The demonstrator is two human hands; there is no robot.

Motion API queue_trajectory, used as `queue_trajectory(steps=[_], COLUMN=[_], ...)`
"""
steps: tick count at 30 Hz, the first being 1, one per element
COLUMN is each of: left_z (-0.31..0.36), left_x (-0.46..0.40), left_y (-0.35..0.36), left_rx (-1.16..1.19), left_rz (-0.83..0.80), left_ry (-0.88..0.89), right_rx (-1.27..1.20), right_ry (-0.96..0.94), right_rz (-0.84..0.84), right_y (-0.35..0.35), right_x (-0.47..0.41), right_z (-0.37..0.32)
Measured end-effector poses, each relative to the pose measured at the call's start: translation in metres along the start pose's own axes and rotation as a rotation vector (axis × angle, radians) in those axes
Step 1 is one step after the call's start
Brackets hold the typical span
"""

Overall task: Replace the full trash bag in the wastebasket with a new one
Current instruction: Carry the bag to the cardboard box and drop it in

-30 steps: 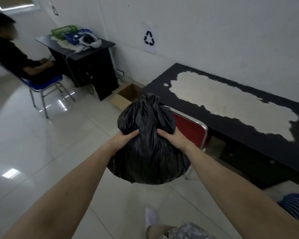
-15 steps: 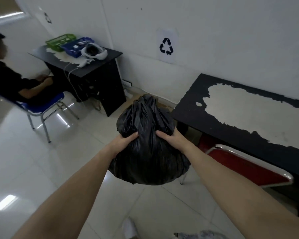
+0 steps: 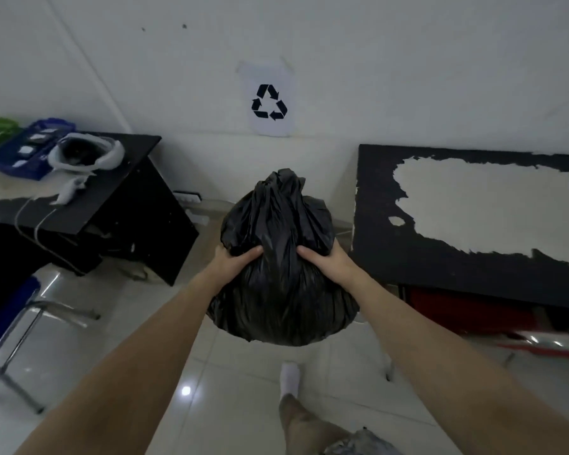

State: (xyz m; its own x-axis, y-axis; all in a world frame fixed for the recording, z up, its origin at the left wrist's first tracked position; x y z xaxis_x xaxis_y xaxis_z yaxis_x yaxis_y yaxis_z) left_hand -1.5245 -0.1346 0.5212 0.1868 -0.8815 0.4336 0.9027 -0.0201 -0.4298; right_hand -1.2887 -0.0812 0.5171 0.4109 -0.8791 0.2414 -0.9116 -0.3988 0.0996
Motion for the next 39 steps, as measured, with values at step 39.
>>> queue_trajectory(steps=[39], left_z=[-0.383], left_x=[-0.681], left_y=[0.001], left_rx=[-0.218], left_rz=[-0.368], left_ry=[0.134], right_rx=[0.223], right_ry=[0.063], right_rz=[0.285], right_y=[0.05], right_x=[-0.574], right_z=[0.473])
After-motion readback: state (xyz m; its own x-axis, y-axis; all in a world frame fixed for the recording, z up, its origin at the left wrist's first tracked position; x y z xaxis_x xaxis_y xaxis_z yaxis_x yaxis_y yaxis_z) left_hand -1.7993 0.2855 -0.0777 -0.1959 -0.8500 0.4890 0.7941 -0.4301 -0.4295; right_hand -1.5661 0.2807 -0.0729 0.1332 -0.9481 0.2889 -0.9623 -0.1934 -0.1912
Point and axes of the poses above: each hand's wrist, its own x-axis away from the middle knuckle, its own y-axis out of the palm, z = x × y, the point moved 7 cm from there along -x, towards the middle knuckle, and after that the axes turned 11 degrees about -x, right-handed, at the moved point
